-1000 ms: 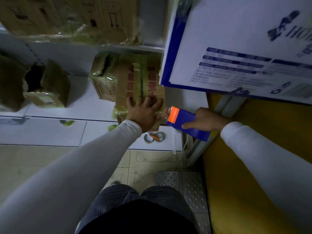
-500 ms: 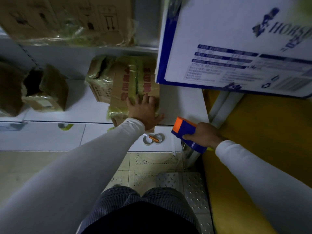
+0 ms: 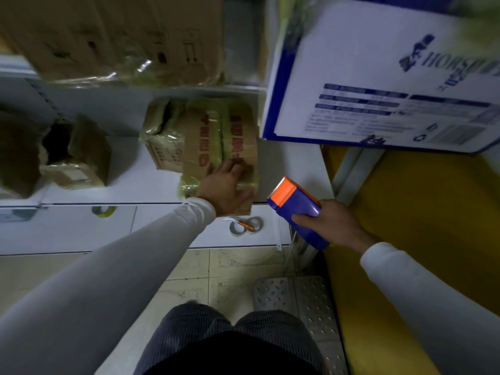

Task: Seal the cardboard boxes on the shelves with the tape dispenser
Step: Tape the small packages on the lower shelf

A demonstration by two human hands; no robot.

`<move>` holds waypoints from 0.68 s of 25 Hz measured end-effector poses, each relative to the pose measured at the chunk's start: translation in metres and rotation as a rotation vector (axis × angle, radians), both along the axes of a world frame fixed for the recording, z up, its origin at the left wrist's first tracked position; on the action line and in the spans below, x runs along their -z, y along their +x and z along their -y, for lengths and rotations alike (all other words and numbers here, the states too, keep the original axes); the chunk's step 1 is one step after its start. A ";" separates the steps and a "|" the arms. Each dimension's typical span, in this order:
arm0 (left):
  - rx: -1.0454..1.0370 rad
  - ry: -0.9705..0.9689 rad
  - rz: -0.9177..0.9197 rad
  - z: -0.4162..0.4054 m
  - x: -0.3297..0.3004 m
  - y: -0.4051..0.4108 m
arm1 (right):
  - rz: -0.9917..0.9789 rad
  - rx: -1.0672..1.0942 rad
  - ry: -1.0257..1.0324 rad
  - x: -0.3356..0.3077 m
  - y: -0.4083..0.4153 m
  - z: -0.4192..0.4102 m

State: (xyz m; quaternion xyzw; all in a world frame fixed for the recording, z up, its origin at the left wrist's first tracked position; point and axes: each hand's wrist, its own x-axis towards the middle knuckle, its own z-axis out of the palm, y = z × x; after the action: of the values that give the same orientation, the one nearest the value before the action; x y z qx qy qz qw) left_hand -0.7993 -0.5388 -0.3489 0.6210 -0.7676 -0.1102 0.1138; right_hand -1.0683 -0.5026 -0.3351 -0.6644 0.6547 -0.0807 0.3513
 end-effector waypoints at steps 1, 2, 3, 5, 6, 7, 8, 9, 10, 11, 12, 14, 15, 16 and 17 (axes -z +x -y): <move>0.038 -0.050 -0.071 -0.005 -0.001 0.016 | 0.040 0.019 -0.010 -0.002 0.006 -0.005; 0.061 -0.106 -0.128 -0.010 -0.001 0.032 | 0.075 0.037 -0.022 -0.005 0.013 -0.009; 0.057 -0.148 -0.174 -0.012 -0.001 0.052 | 0.105 0.046 -0.035 -0.008 0.022 -0.013; -0.025 -0.184 -0.257 -0.011 0.001 0.093 | 0.172 0.066 -0.046 -0.016 0.043 -0.024; -0.078 -0.193 -0.280 -0.008 0.003 0.115 | 0.206 0.098 -0.052 -0.018 0.055 -0.031; -0.126 -0.186 -0.269 -0.002 0.007 0.136 | 0.228 0.136 -0.059 -0.018 0.065 -0.037; -0.155 -0.158 -0.222 0.004 0.012 0.159 | 0.241 0.174 -0.060 -0.017 0.077 -0.042; -0.152 -0.120 -0.152 0.012 0.018 0.178 | 0.248 0.205 -0.056 -0.016 0.088 -0.046; -0.121 -0.084 -0.082 0.021 0.023 0.193 | 0.248 0.226 -0.045 -0.015 0.098 -0.050; -0.078 -0.063 -0.027 0.032 0.026 0.205 | 0.240 0.238 -0.036 -0.014 0.110 -0.052; -0.036 -0.066 0.010 0.044 0.028 0.213 | 0.234 0.251 -0.032 -0.013 0.122 -0.054; 0.036 -0.109 0.059 0.068 0.030 0.220 | 0.235 0.297 -0.056 -0.010 0.144 -0.056; 0.056 -0.139 0.081 0.079 0.029 0.219 | 0.233 0.313 -0.083 -0.010 0.153 -0.056; 0.061 -0.167 0.092 0.090 0.028 0.219 | 0.225 0.321 -0.110 -0.009 0.161 -0.056; 0.060 -0.175 0.095 0.099 0.028 0.219 | 0.213 0.328 -0.131 -0.009 0.166 -0.057</move>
State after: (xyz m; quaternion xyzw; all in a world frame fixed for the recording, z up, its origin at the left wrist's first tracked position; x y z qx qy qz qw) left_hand -0.5803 -0.6377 -0.3772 0.5900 -0.7971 -0.0167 0.1276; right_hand -0.9019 -0.4460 -0.3261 -0.5581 0.7066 -0.2489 0.3568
